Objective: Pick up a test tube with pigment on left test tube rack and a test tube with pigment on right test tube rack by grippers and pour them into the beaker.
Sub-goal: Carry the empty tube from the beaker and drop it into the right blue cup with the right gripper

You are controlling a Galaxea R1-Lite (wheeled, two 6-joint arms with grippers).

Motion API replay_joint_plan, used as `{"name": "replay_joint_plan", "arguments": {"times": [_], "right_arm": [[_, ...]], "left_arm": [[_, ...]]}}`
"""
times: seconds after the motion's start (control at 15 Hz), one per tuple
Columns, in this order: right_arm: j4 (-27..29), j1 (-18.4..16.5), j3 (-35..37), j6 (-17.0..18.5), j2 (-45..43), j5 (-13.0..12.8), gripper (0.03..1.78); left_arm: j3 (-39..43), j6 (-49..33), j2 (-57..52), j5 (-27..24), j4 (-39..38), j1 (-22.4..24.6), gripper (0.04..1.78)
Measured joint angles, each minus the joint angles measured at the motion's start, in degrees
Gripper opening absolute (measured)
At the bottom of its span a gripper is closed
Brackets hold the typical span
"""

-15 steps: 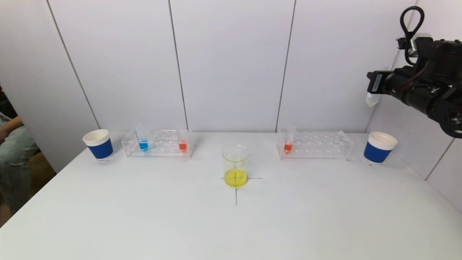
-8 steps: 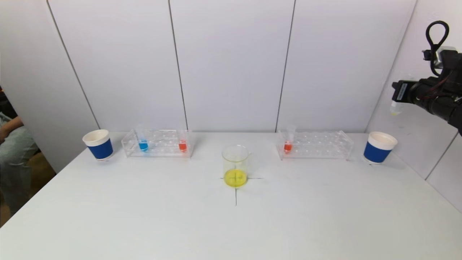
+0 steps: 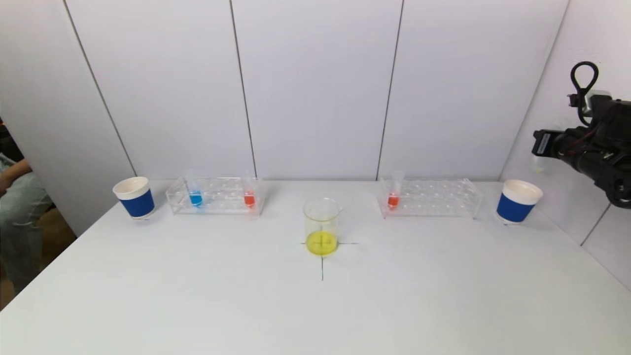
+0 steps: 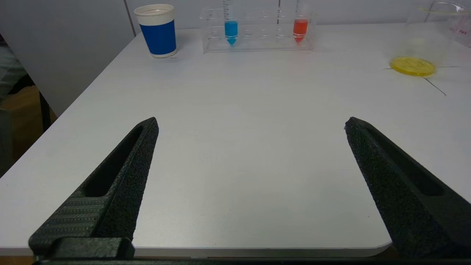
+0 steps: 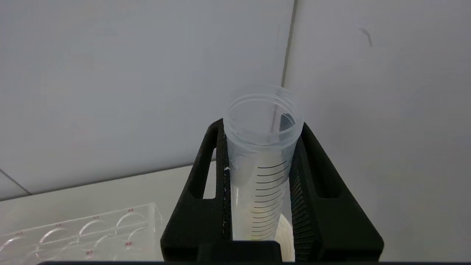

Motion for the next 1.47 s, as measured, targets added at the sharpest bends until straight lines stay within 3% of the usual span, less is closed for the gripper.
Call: {"name": "replay_joint_plan", "arguments": {"times": [0.27,0.53,1.47], "right_arm": [[-0.16,-0.09,-0.66,0.05,4.08,0.0,0.51],[-6.34,-0.01,-0.8,-0.04,8.19,0.0,0.51],[-7.44,-0.89,0.99,0.16,12.2,-0.12,0.51]], "left_arm": [[0.0,0.0,0.0,0.02,0.0,0.0,1.77],[0.0,-0.02,0.0,0.02,0.0,0.02,1.77],[0.0,-0.02,0.0,0.0,0.0,-0.01,1.77]]}}
